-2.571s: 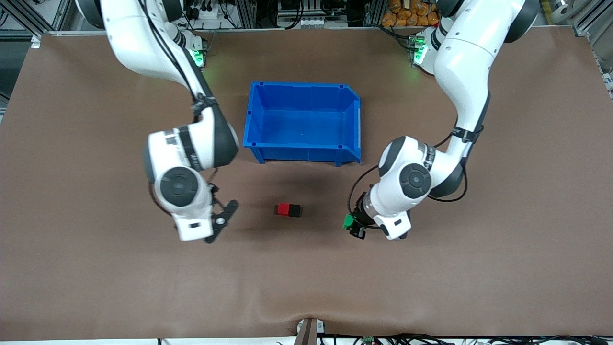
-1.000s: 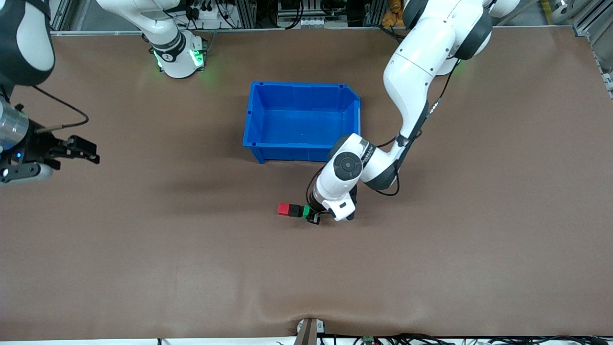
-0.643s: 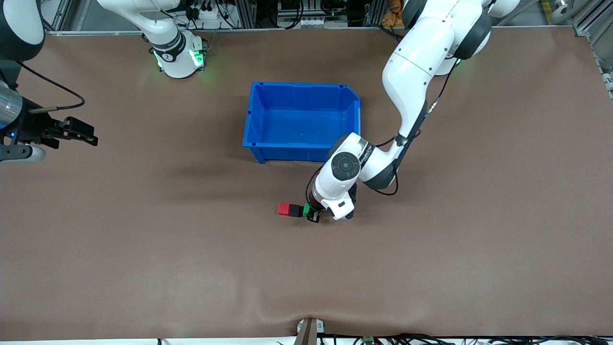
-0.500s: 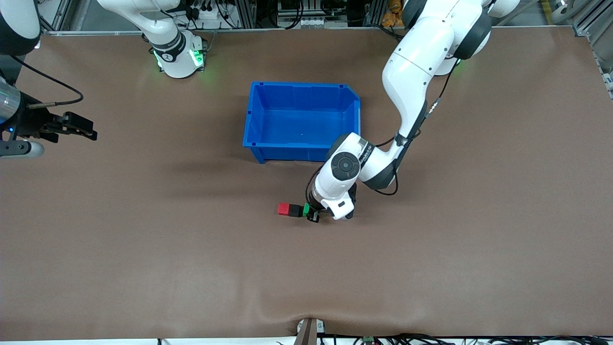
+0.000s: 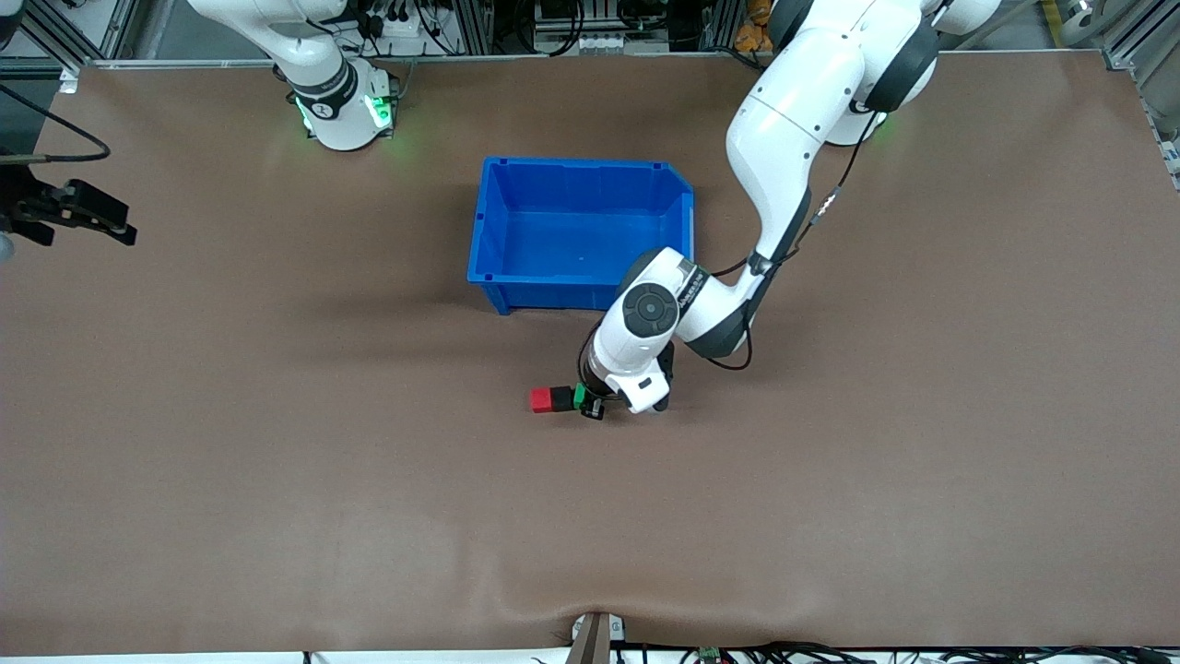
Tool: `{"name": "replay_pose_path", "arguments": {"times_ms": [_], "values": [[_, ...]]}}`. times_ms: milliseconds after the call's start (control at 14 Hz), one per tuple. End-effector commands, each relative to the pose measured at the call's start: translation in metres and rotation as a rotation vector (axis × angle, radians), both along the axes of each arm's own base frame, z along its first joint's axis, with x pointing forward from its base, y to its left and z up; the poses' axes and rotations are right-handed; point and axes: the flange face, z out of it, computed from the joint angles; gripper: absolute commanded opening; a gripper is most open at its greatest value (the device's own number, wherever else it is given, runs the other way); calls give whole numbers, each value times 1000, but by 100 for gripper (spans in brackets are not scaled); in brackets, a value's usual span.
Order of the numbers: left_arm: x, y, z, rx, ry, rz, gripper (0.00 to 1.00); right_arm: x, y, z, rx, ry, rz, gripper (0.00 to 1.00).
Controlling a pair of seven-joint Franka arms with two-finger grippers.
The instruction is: Attach green and red cubes to black cube
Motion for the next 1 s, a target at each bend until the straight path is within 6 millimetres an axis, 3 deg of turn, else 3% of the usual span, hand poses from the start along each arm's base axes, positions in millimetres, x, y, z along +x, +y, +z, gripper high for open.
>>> {"name": "replay_pose_path", "arguments": {"times_ms": [0,286,643,714,786,857,929], "values": [[4,-4,1,-11,1,37,0,-4,-9,5,0,-8,-30,100],[5,0,9,3,47,111,0,-3,9,4,45,-7,-14,100],[8,9,5,24,77,168,0,-3,23,5,90,-4,4,100],[7,10,2,34,84,165,6,-2,23,4,90,-3,3,100],[8,11,2,39,78,157,41,-3,23,5,90,-3,7,100],[8,11,5,39,73,151,94,-3,23,5,91,-3,11,100],[11,11,16,31,59,138,100,-4,21,5,91,3,9,100]]}}
